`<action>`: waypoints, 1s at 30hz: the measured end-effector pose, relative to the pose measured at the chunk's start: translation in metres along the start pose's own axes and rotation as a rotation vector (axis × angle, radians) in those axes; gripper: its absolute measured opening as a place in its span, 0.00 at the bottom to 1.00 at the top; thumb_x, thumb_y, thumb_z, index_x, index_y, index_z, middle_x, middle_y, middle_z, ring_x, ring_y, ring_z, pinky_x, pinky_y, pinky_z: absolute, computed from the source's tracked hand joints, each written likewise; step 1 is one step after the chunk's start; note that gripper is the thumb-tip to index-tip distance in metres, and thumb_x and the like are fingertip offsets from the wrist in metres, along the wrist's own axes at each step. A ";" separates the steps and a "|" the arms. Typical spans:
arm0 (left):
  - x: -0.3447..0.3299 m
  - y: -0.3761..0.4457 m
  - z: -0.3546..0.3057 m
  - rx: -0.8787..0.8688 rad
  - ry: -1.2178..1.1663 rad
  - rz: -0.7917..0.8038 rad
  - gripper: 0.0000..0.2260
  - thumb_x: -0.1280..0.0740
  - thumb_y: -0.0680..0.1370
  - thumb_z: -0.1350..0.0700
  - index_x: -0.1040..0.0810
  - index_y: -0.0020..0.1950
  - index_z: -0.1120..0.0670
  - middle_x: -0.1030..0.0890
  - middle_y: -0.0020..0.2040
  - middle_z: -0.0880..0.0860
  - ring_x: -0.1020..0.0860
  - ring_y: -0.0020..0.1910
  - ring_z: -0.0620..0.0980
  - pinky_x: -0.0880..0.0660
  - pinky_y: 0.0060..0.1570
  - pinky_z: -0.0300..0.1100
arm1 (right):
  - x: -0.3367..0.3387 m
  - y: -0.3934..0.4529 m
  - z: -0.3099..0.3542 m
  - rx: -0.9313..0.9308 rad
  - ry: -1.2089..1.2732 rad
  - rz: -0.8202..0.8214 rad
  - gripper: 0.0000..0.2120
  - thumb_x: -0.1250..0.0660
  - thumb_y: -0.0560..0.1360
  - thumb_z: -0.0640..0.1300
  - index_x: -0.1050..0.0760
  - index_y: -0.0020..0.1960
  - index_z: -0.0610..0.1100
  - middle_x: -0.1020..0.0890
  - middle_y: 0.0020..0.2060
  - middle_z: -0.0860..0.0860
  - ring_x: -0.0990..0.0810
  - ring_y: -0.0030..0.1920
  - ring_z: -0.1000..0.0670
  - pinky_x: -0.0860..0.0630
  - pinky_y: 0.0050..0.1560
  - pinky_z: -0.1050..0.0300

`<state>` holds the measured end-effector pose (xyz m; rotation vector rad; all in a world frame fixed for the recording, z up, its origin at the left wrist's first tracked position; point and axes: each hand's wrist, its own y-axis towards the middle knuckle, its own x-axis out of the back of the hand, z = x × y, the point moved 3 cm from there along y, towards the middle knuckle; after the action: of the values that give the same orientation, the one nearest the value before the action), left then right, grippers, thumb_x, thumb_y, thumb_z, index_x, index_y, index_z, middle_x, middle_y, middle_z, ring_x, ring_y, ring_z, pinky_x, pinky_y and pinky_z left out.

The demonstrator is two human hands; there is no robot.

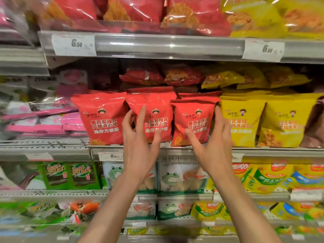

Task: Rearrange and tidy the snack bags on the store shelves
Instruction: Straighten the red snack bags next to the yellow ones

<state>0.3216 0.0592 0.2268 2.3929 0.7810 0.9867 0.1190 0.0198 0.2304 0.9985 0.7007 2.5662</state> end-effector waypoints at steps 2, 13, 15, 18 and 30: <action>-0.007 0.005 -0.002 0.038 -0.005 0.003 0.34 0.31 0.80 0.46 0.46 0.81 0.38 0.50 0.81 0.51 0.28 0.70 0.69 0.27 0.69 0.58 | -0.011 0.006 0.000 -0.004 0.002 0.043 0.53 0.29 0.72 0.69 0.55 0.84 0.51 0.37 0.77 0.40 0.35 0.76 0.38 0.31 0.73 0.37; -0.036 0.026 0.005 0.059 0.039 0.032 0.47 0.25 0.73 0.37 0.49 0.84 0.42 0.54 0.83 0.61 0.43 0.80 0.64 0.36 0.73 0.61 | -0.029 0.025 -0.011 -0.067 0.025 0.045 0.48 0.27 0.76 0.58 0.54 0.84 0.52 0.35 0.72 0.39 0.35 0.74 0.38 0.34 0.73 0.42; -0.036 0.031 0.009 0.066 0.109 0.041 0.47 0.26 0.73 0.37 0.50 0.84 0.41 0.52 0.82 0.62 0.42 0.78 0.66 0.36 0.72 0.63 | -0.027 0.027 -0.011 -0.063 -0.030 0.033 0.47 0.28 0.77 0.58 0.53 0.84 0.51 0.34 0.71 0.39 0.35 0.72 0.38 0.33 0.70 0.44; -0.035 0.036 0.017 0.048 0.204 0.060 0.45 0.29 0.73 0.35 0.50 0.83 0.40 0.50 0.82 0.62 0.39 0.75 0.65 0.34 0.69 0.63 | -0.029 0.028 -0.009 -0.069 -0.120 0.063 0.47 0.30 0.77 0.60 0.55 0.85 0.50 0.36 0.71 0.38 0.35 0.72 0.37 0.32 0.68 0.45; -0.019 0.007 0.012 -0.005 0.125 0.063 0.37 0.38 0.82 0.38 0.60 0.82 0.35 0.62 0.84 0.55 0.50 0.83 0.61 0.42 0.77 0.58 | -0.021 0.013 -0.013 0.077 -0.197 -0.081 0.42 0.33 0.79 0.63 0.47 0.84 0.45 0.39 0.76 0.34 0.36 0.75 0.33 0.32 0.70 0.34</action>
<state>0.3213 0.0396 0.2134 2.3827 0.7496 1.1714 0.1240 -0.0044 0.2173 1.2018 0.7734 2.3475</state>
